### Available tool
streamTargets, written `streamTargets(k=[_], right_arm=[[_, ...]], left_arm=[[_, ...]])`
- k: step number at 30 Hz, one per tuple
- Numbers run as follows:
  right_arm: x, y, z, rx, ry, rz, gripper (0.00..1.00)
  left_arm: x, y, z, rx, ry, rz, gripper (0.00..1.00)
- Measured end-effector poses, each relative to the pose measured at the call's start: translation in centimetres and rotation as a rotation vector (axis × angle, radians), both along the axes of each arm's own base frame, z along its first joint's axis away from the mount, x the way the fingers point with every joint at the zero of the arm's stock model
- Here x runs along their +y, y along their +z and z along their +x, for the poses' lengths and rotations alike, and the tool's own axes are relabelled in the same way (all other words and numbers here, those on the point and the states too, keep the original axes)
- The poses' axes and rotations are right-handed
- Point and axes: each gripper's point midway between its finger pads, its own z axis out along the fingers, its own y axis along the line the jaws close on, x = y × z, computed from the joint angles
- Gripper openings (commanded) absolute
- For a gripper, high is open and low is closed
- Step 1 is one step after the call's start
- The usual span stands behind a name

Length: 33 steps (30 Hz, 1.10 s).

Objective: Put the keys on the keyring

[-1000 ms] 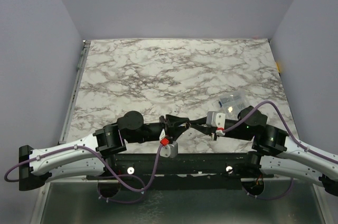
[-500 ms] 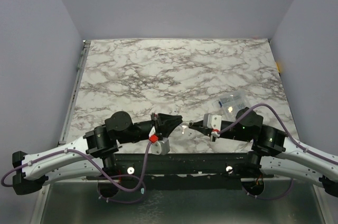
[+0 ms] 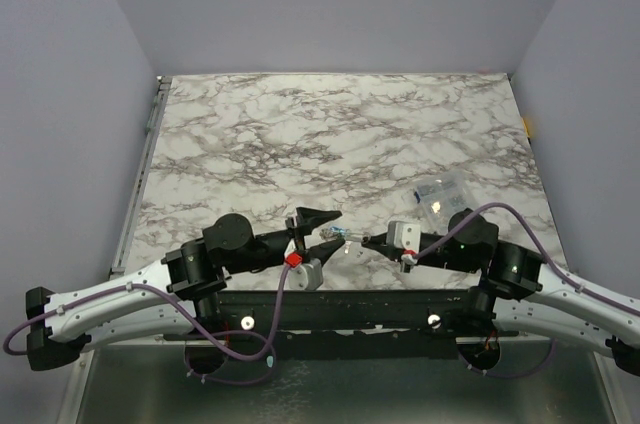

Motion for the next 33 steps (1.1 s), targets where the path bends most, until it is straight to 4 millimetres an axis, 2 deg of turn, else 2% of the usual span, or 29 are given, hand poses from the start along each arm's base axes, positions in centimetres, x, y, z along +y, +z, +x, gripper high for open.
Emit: streamTargets(k=[9,14,19,25,29,33], right_arm=[[-0.7,0.0,-0.4,-0.076,0.02,0.06,0.01],[-1.1,0.4,-0.4,-0.113,0.013,0.1,0.02],[-2.3,1.0,0.3,-0.157,-0.046,0.143,0.02],[-3.8,2.3,0.7,-0.216,-0.092,0.179,0.02],[-4.2,1.6,0.6,-0.224,-0.092,0.145,0.02],[-4.7,0.4,0.3,-0.208,-0.085,0.085,0.02]], left_arm=[[-0.7,-3.9,1.1,0.099,0.018,0.082,0.57],[0.0,-4.0,2.6,0.176,0.054,0.052,0.67],[1.5,-4.3,5.7,0.354,0.183,-0.004,0.69],[1.6,-4.3,8.1,0.594,0.339,-0.061,0.69],[2.1,-6.1,9.6,0.776,0.494,-0.084,0.67],[2.6,-9.1,10.5,0.925,0.636,-0.07,0.61]])
